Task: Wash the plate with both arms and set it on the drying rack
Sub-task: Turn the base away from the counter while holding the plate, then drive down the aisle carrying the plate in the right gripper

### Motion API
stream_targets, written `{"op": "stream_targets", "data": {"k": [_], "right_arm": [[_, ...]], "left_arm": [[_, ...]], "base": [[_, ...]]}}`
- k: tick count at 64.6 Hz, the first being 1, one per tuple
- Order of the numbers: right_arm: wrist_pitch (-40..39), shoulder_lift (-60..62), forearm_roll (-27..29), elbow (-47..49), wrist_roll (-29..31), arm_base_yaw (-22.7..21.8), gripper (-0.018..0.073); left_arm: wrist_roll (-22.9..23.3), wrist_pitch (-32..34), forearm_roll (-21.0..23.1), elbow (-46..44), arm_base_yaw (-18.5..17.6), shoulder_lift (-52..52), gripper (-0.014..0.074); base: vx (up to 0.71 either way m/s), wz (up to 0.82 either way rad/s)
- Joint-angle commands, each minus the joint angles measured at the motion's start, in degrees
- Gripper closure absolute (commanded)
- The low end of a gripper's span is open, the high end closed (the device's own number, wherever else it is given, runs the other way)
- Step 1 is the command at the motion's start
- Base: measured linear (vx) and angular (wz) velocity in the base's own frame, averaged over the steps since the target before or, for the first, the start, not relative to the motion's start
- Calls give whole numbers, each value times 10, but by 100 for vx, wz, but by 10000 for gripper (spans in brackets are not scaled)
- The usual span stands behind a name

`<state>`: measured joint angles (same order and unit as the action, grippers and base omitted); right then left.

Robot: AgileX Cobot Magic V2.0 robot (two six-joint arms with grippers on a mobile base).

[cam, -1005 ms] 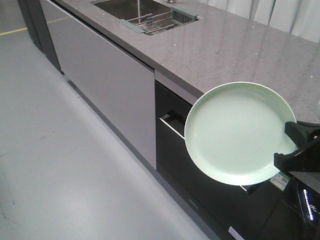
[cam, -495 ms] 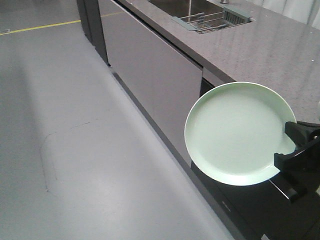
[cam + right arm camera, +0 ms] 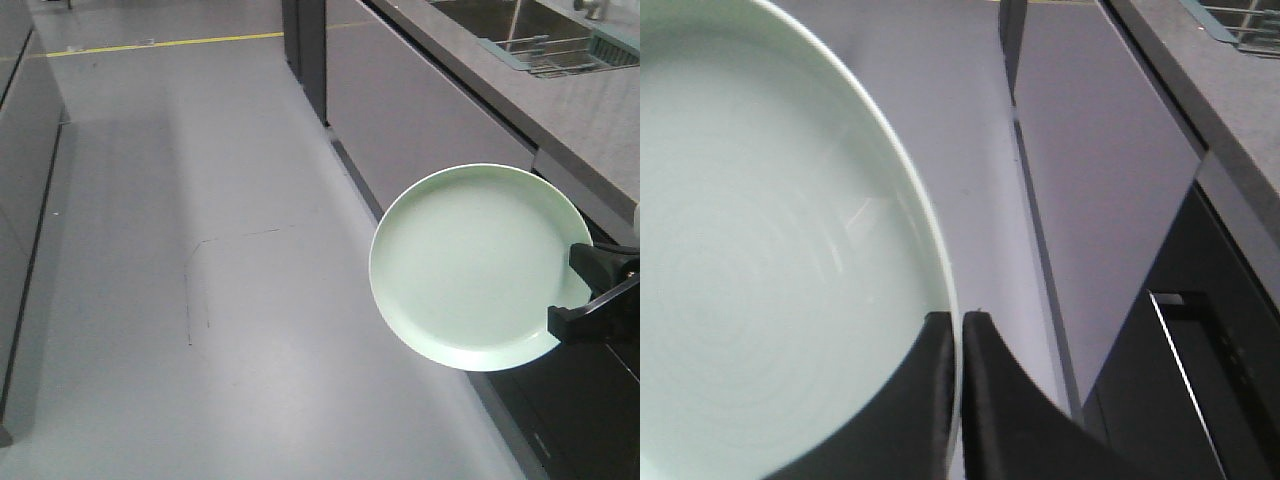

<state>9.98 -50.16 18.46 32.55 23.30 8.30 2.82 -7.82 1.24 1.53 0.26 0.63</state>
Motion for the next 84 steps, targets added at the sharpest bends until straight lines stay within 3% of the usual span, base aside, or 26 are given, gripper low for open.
{"op": "stream_targets", "data": {"k": [1,45,84], "right_arm": [[-43,8,3,15,3,-1,569],[-43,8,3,15,3,-1,569],[-42,8,3,15,3,-1,569]], "left_arm": [[5,42,5,12,-2,9,602],[5,42,5,12,-2,9,602],[5,42,5,12,-2,9,602]], "base": [[-1,46],[0,32],[1,7]]}}
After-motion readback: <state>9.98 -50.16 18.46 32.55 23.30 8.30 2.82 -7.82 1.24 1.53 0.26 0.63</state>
